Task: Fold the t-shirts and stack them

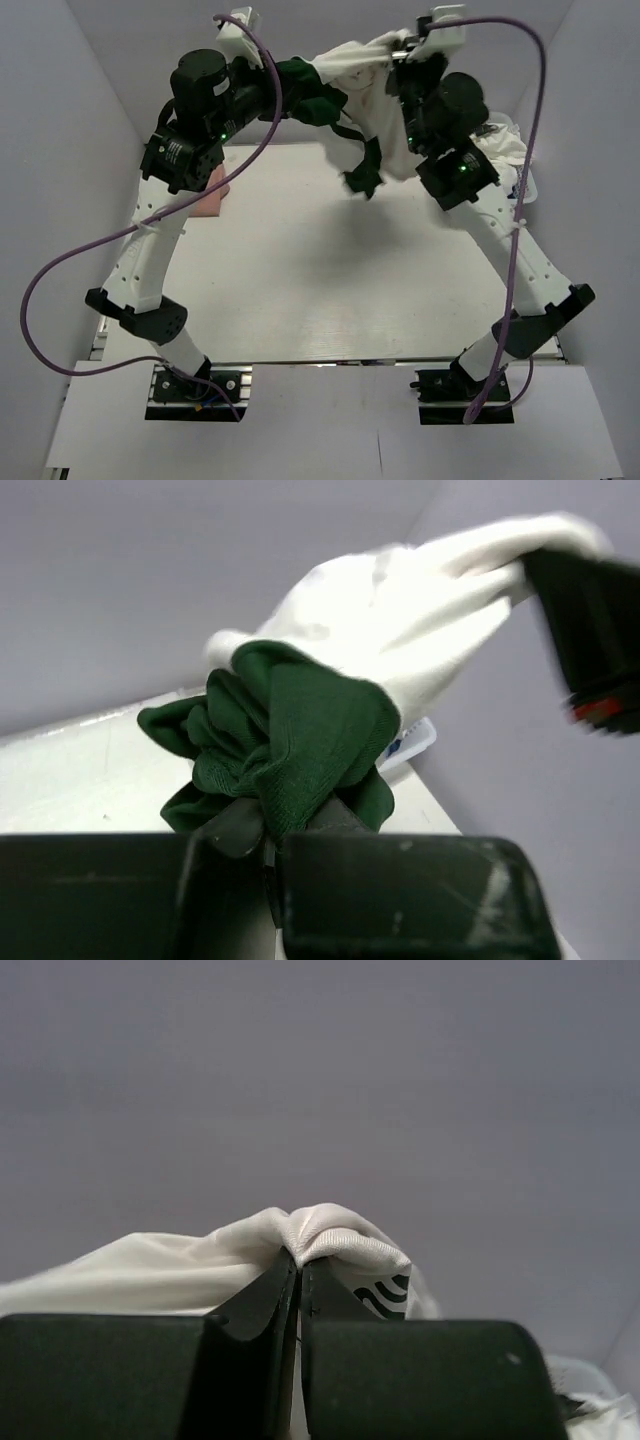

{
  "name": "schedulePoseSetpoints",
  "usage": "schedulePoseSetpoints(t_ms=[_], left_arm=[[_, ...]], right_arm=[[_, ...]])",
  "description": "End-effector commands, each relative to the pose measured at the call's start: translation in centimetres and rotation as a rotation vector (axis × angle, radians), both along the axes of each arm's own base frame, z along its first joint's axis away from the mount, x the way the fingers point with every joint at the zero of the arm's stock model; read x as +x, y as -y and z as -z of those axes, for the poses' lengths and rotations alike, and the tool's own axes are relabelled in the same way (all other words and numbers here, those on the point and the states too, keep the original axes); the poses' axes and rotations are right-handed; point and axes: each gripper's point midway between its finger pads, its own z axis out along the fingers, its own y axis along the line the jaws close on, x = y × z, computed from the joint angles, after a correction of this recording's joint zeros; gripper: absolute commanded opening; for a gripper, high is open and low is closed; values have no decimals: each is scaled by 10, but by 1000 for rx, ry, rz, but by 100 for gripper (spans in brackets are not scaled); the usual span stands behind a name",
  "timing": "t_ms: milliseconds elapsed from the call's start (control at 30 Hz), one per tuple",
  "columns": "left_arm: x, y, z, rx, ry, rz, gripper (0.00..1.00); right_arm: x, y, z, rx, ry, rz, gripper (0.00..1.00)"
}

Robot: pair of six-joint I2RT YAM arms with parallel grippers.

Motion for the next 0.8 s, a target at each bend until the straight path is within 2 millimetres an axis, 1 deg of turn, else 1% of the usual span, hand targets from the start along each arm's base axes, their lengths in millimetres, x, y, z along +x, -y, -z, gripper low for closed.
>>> schedulePoseSetpoints(t_ms=[0, 33, 67, 100, 133, 167, 200, 233, 267, 300, 333, 367, 400, 433, 467, 500, 533, 567, 600, 633, 667, 700, 733, 767], left_arm=[[-26, -3, -52, -72, 178, 58, 0], [-27, -7, -56, -82, 195, 44, 0], [-32, -12, -53, -71, 194, 33, 0], [-33, -16, -53, -63, 203, 19, 0], [-32, -21, -47, -47, 199, -6, 0], [-26, -21, -25, -9, 160, -23, 0], [-33, -30, -20, 18, 165, -39, 0], [-24, -30, 17, 76, 102, -59, 1], [-24, -35, 37, 105, 58, -79, 1], [-23, -40, 61, 145, 15, -100, 3], [-24, -49, 107, 202, -64, -134, 4], [-28, -56, 135, 231, -131, -159, 4], [-29, -62, 160, 231, -193, -187, 4], [-37, -69, 215, 284, -310, -204, 4], [-49, -78, 235, 292, -369, -227, 3], [-64, -82, 280, 315, -477, -227, 0], [-73, -87, 298, 323, -514, -232, 0], [-91, -90, 309, 325, -546, -219, 0], [-110, -98, 343, 352, -629, -220, 0], [-122, -100, 354, 327, -680, -229, 4], [-138, -109, 369, 350, -739, -240, 9], [-153, -120, 380, 355, -769, -266, 29], [-161, -125, 385, 333, -806, -302, 31], [-167, -131, 388, 329, -822, -327, 34]], right_arm=[[-42, 63, -85, 95, 224, 166, 0], [-43, 61, -84, 72, 222, 152, 0], [-51, 63, -83, 50, 212, 133, 0], [-53, 60, -78, 38, 200, 111, 0], [-44, 51, -52, -10, 137, 96, 0], [-34, 41, -21, -50, 79, 78, 0], [-44, 38, -3, -82, 57, 27, 0], [-44, 35, 12, -100, 28, 7, 0], [-51, 29, 45, -86, -58, -56, 0], [-48, 20, 83, -121, -134, -90, 0], [-54, 17, 108, -143, -203, -124, 0], [-59, 9, 134, -87, -293, -173, 0], [-64, -4, 192, -125, -409, -240, 0], [-75, -15, 216, -144, -472, -322, 0], [-82, -21, 238, -85, -555, -352, 0], [-98, -32, 298, -131, -693, -429, 0], [-112, -42, 318, -117, -770, -511, 0], [-129, -45, 351, -129, -876, -556, 0], [-153, -54, 382, -128, -990, -651, 0], [-167, -52, 407, -134, -1067, -664, 0], [-173, -54, 416, -111, -1098, -680, 0], [-189, -54, 437, -104, -1171, -714, 0], [-199, -51, 451, -103, -1218, -726, 0], [-203, -52, 456, -98, -1236, -733, 0]])
